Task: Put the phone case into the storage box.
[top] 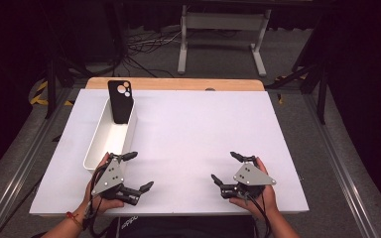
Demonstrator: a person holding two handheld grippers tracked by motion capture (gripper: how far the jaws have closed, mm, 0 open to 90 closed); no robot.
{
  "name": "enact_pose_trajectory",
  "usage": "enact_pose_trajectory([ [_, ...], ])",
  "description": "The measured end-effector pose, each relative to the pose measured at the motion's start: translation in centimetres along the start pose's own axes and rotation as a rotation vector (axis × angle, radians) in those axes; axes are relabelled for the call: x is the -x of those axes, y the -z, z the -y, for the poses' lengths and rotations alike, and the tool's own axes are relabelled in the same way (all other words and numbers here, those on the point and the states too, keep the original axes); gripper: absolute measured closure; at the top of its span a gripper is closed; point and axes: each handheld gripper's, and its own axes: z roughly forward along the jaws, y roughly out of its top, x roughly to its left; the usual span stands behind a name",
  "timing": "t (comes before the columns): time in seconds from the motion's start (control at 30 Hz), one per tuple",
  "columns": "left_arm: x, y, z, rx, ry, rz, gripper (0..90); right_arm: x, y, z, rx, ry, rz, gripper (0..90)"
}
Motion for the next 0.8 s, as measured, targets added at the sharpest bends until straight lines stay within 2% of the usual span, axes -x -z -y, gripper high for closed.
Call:
enact_pose_trajectory([
  [0.8, -0.03, 0.03, -0.1, -0.003, -0.004, 0.01, 2.6, 0.13, 0.0, -0.02, 0.001, 0.0, 0.0, 11.6],
])
